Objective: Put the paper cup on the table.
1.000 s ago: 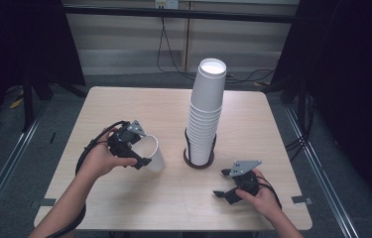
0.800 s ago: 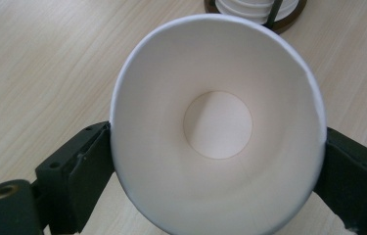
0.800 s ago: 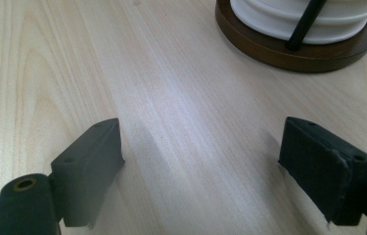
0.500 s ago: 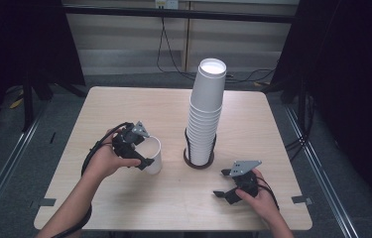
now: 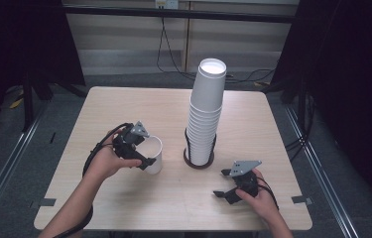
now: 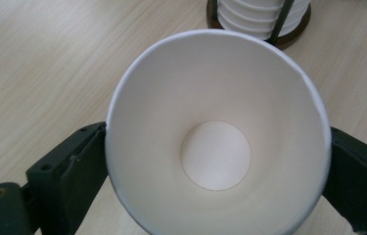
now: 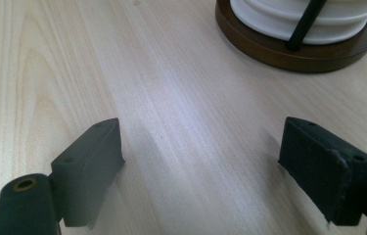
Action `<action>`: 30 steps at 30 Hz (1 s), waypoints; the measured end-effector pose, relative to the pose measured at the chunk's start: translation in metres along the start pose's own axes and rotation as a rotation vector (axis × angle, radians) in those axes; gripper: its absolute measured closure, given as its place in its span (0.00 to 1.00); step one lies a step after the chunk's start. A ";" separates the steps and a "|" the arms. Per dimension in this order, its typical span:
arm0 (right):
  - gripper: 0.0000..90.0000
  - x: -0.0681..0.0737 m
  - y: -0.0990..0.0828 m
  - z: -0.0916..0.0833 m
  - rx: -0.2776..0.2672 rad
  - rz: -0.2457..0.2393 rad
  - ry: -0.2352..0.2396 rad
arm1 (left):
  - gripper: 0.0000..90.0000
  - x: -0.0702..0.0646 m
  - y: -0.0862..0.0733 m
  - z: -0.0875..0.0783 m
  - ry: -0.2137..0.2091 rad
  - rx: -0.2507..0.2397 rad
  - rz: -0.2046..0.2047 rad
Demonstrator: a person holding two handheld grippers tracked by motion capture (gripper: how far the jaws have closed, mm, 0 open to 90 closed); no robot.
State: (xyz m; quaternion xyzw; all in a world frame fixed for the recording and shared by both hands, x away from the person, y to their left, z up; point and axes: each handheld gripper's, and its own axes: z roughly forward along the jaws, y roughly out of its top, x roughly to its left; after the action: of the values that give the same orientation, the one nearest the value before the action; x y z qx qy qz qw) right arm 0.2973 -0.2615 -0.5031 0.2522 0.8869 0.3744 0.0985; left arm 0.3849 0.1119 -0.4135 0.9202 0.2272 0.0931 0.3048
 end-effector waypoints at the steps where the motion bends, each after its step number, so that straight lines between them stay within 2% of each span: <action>1: 0.17 0.000 0.000 0.000 0.000 0.001 0.000 | 0.06 -0.001 0.000 0.001 -0.003 -0.003 -0.002; 3: 0.17 0.000 0.000 0.000 0.000 0.000 0.000 | 0.06 -0.001 0.001 0.002 -0.002 -0.007 -0.011; 6: 0.17 0.000 0.000 0.000 0.000 0.001 0.000 | 0.06 -0.001 0.001 0.003 0.003 -0.007 0.002; 10: 0.17 0.000 0.000 0.000 0.000 0.001 0.000 | 0.07 -0.001 0.000 0.005 -0.012 0.004 -0.002; 16: 0.17 0.000 0.000 0.000 0.000 0.001 0.000 | 0.07 -0.002 -0.004 0.009 -0.022 -0.004 -0.022; 17: 0.17 0.000 0.000 0.000 0.000 0.002 0.000 | 0.08 -0.001 -0.005 0.008 -0.023 0.009 -0.011; 20: 0.17 0.000 0.000 0.000 0.000 0.000 0.000 | 0.09 -0.001 -0.008 0.009 -0.019 -0.012 -0.038; 25: 0.17 0.000 0.000 0.000 0.000 0.001 0.000 | 0.10 0.000 -0.011 0.006 -0.018 -0.013 -0.037; 26: 0.17 0.000 0.000 0.000 0.000 0.000 0.000 | 0.10 0.000 -0.012 0.005 -0.019 -0.015 -0.048; 27: 0.17 0.000 0.000 0.000 0.000 0.001 0.000 | 0.10 0.001 -0.013 0.005 -0.023 -0.011 -0.036; 30: 0.17 0.000 0.000 0.000 0.000 0.001 0.000 | 0.11 0.001 -0.016 0.004 -0.022 -0.010 -0.049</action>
State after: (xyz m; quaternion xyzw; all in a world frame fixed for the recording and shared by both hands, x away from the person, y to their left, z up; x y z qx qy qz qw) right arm 0.2972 -0.2615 -0.5031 0.2527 0.8867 0.3744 0.0982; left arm 0.3809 0.1219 -0.4262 0.9138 0.2460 0.0764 0.3142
